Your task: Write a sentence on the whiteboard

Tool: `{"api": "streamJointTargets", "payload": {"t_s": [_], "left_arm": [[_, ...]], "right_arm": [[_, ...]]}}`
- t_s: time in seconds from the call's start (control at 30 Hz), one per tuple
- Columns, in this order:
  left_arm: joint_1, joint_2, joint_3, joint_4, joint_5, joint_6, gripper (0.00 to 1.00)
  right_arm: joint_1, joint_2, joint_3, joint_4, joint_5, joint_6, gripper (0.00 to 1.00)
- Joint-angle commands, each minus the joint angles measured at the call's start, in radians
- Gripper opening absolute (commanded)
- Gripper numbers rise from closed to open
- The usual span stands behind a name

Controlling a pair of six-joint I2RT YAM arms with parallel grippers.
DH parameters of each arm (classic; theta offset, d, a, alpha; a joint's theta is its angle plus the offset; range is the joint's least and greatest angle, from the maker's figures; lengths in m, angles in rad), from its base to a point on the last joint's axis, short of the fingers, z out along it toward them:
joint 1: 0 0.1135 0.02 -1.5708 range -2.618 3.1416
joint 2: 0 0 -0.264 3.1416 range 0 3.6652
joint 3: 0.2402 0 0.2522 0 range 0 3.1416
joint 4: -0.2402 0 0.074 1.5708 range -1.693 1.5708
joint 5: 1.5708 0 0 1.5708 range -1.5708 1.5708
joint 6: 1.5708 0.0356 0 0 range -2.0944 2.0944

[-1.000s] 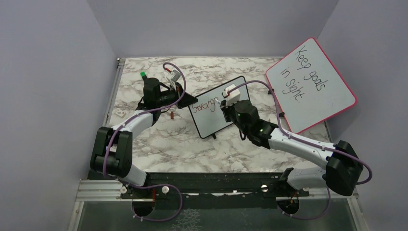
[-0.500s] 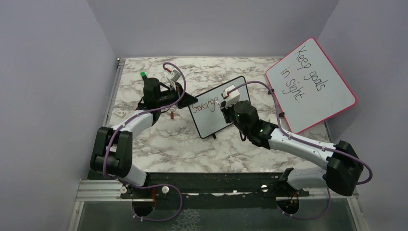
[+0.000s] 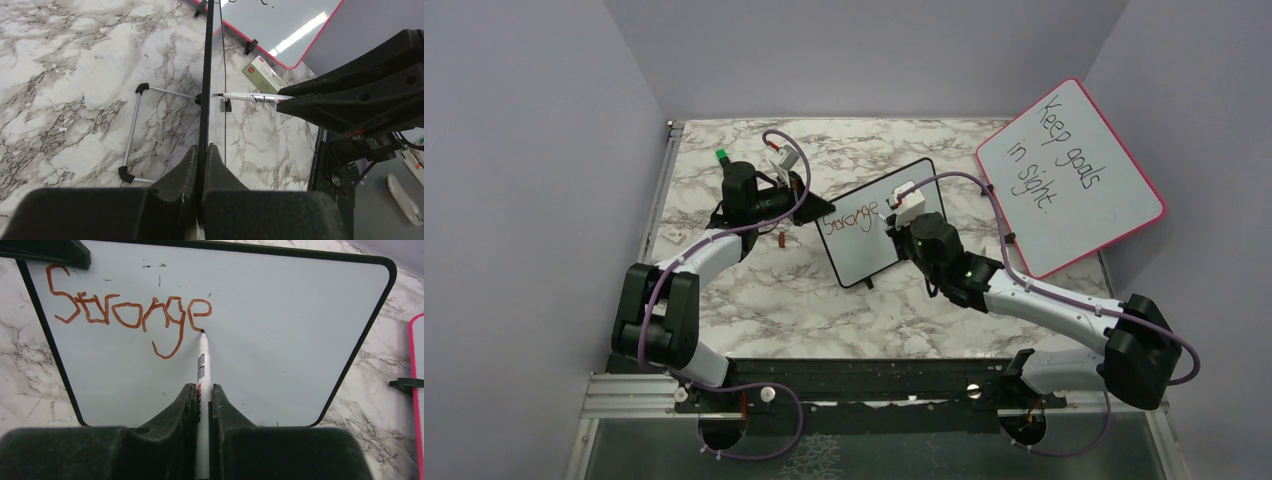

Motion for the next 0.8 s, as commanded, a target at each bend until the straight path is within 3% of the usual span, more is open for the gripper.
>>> {"api": "streamJointTargets", "payload": {"t_s": [0.0,0.77], "left_arm": [[-0.006,0.032,-0.006,-0.104,-0.059,0.049,0.00],[-0.006,0.039,-0.005,-0.107,-0.058,0.051,0.00]], "right_arm": [[-0.007,-0.013,-0.021,-0.010,0.080,0.009,0.01],[-0.018,-0.036,-0.008,0.126,0.038,-0.035,0.01]]}}
